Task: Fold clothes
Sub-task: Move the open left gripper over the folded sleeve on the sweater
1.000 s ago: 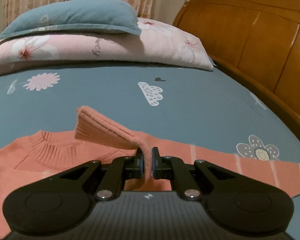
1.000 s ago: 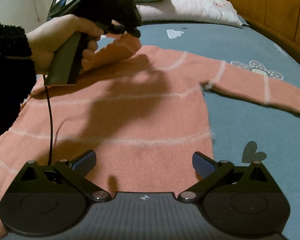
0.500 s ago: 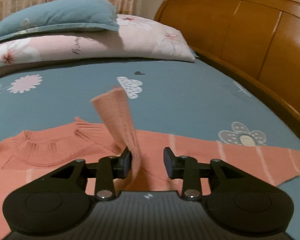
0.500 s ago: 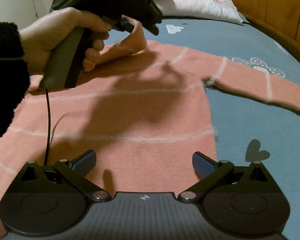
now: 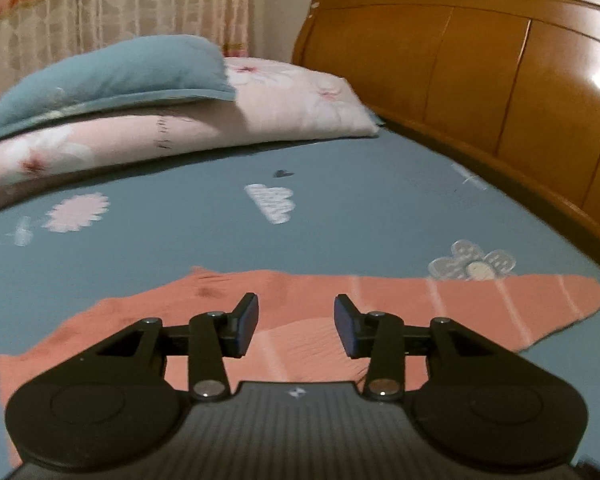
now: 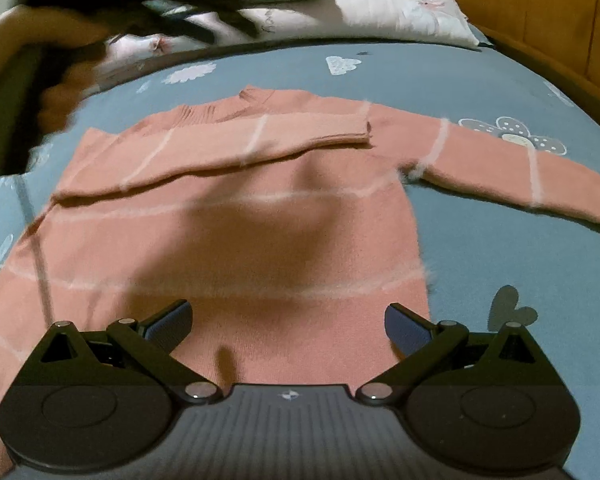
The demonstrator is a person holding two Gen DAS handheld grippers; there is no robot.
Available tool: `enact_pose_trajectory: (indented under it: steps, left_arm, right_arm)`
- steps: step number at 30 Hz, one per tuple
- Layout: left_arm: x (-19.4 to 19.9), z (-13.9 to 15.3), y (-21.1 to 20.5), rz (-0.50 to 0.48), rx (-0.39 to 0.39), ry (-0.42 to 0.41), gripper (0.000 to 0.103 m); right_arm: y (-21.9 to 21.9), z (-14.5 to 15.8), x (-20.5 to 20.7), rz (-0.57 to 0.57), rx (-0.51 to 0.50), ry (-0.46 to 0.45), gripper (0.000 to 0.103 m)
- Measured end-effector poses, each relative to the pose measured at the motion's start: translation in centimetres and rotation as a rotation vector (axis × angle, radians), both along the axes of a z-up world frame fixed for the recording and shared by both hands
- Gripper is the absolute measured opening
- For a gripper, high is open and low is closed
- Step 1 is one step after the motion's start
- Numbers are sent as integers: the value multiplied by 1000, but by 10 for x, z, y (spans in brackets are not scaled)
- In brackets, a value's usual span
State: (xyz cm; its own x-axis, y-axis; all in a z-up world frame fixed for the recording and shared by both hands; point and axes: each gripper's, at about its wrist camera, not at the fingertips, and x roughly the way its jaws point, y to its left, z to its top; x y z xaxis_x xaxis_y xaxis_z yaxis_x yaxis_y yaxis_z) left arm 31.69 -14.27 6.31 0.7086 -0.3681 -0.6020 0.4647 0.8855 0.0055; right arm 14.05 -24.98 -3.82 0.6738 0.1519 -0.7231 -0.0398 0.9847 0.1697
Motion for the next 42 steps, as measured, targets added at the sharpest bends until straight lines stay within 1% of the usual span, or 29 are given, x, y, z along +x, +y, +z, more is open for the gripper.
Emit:
enact_pose_trajectory:
  steps: [3,5,6,7,8,10,14,18,23,26,28,32,34,35,37,38,40,41,42]
  left_arm:
    - [-15,17,28,41,82,-26,49]
    - [-24,26,48,76,122,-27,53]
    - [-28,28,57,88,143,-34,56]
    - [-32,29,67,100,164,-42,62]
    - [-37,31,77,113,184,-49,66]
    - [-45,24,99,145,218,-58,68]
    - [-48,-8,143,210,261,-26,68]
    - [-45,-57,183,283,277,35,68]
    - [-36,-113,200,315,300,45,68]
    - [-34,-124,202,337,318,-45,69]
    - [-29,-128,205,370,321,-88,71]
    - [-29,-129,219,391,250,-130,75]
    - [-30,-127,228,412,200,-124,77]
    - [-29,-126,234,435,173,-117,79]
    - [-26,-127,248,510,155,-105,79]
    - [-25,-128,258,553,132,-101,79]
    - [-23,-131,281,606,34,-45,84]
    - [-22,-134,288,598,1,-8,84]
    - [-24,-135,290,587,-10,-3,84]
  right_arm:
    - [-6,3,-1,-10,25,-1,103]
    - [-9,6,-2,-16,40,-6,103]
    - [-11,7,-2,-19,46,-8,103]
    - [-12,8,-1,-23,49,-10,103]
    - [-13,8,-1,-27,51,-11,103]
    - [-15,6,1,-39,49,-2,103]
    - [-16,2,4,-64,45,13,103]
    - [-13,-5,8,-68,32,31,103]
    - [-6,-8,10,-58,0,30,103]
    - [-5,-11,13,-59,-12,35,103]
    - [-4,-15,15,-60,-20,47,103]
    - [2,-18,16,-38,-61,50,103]
    - [5,-19,16,-28,-85,48,103]
    - [6,-20,16,-24,-94,47,103]
    - [8,-20,16,-17,-107,47,103]
    - [8,-21,16,-16,-110,46,103]
    - [9,-22,16,-14,-113,46,103]
    - [9,-22,16,-13,-114,46,103]
    - [10,-22,16,-12,-118,47,103]
